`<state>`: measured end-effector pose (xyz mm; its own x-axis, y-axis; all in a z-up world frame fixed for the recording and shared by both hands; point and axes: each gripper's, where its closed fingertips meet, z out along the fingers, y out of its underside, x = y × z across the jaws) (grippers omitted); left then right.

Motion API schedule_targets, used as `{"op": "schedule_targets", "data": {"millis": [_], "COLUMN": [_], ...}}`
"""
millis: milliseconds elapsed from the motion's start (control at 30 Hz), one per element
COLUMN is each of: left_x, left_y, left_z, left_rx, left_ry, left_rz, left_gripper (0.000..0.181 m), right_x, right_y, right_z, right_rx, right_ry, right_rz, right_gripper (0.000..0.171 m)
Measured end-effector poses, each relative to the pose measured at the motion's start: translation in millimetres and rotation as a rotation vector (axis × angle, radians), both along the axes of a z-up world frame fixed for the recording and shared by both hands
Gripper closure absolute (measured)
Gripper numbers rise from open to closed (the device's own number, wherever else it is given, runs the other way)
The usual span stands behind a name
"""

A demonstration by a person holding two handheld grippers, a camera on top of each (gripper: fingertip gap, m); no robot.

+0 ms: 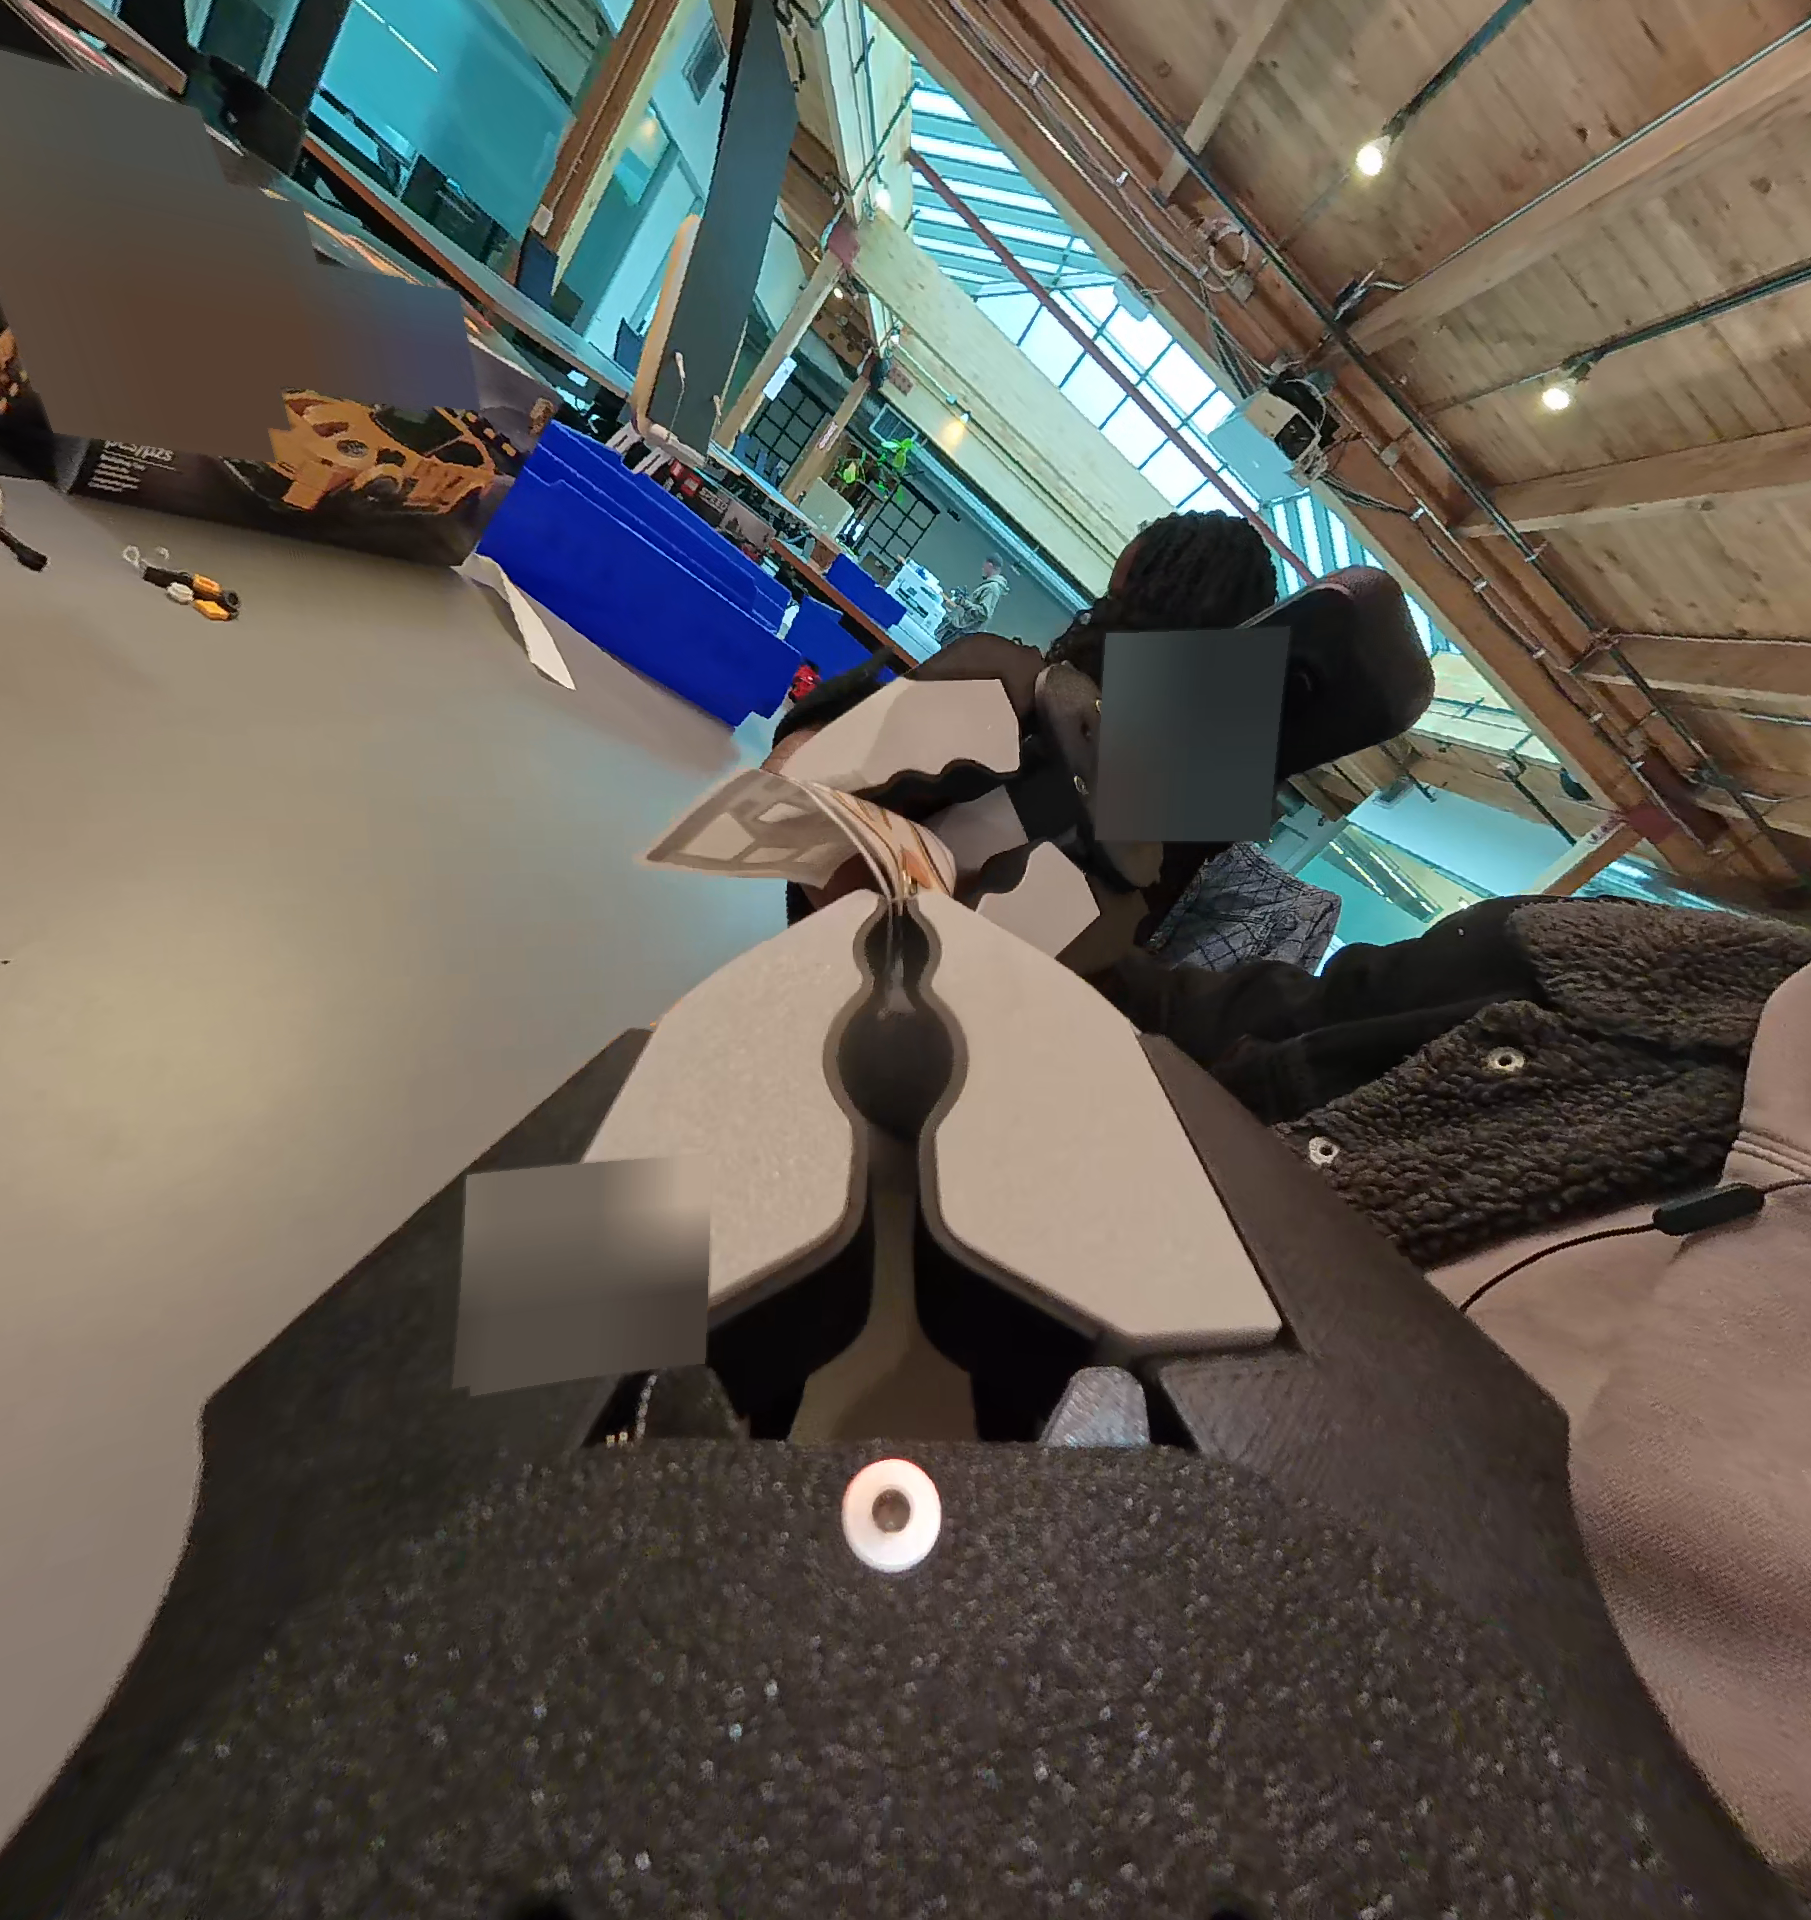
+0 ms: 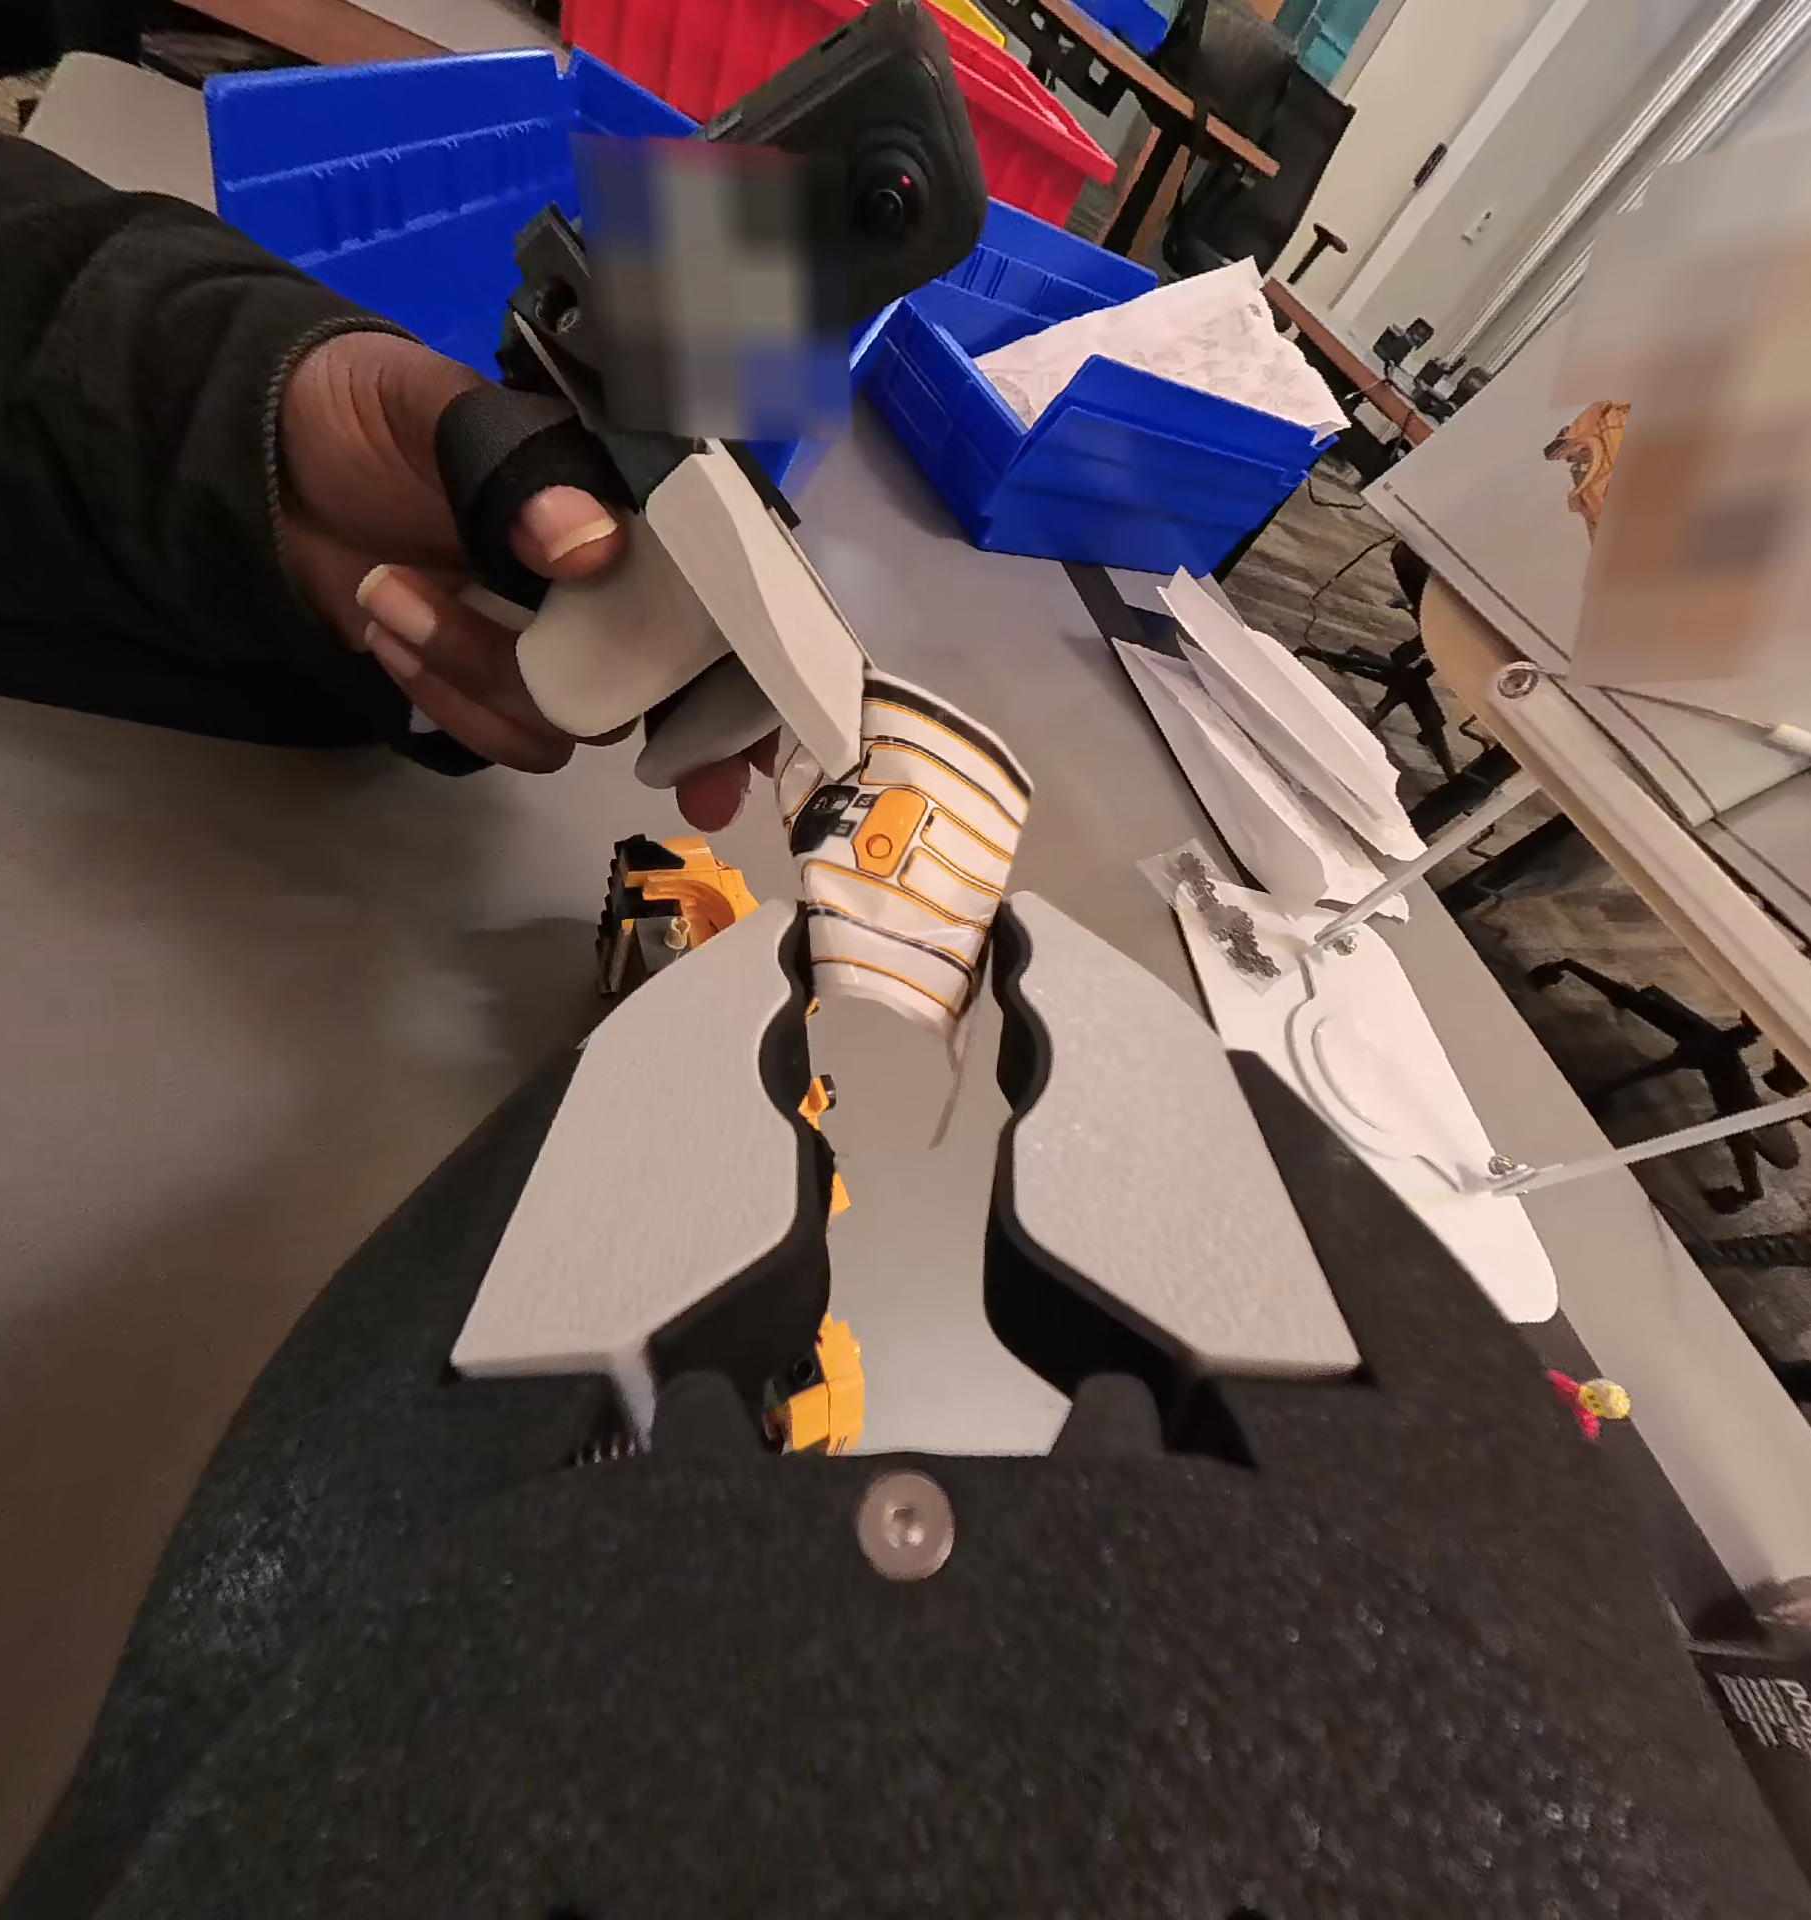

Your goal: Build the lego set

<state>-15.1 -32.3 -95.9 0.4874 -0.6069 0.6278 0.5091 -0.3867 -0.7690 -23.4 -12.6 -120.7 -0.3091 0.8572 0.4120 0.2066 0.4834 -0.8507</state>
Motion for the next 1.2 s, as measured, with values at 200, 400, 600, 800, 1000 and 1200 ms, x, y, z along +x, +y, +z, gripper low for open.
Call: {"op": "schedule_targets", "data": {"millis": [200,400,600,800,1000,1200], "left_x": [0.3,1.9,6.5,17.7,12.6,4.0], "left_y": [1.1,1.3,-0.2,-5.7,-3.0,2.7], "left_z": [-4.6,-9.1,-10.2,-11.5,-11.2,-18.2], "left_rx": [0.008,0.036,0.082,0.103,0.081,0.034], "left_ry": [0.06,0.168,0.251,0.28,0.271,0.29], "left_rz": [0.008,0.023,0.022,-0.034,-0.008,0.039], "left_gripper": [0.176,0.173,0.17,0.178,0.181,0.181], "right_x": [3.4,4.2,4.9,4.0,4.1,9.7], "right_y": [-0.3,-3.0,-5.5,-8.5,-4.1,3.4], "right_z": [0.4,-1.1,-1.4,-4.8,-1.2,18.1], "right_rx": [-0.052,-0.06,-0.046,-0.066,-0.087,-0.006], "right_ry": [-0.017,-0.029,-0.027,-0.031,-0.02,0.051], "right_rz": [0.023,0.036,0.049,0.073,0.064,0.03], "right_gripper": [0.145,0.146,0.147,0.147,0.144,0.14]}}
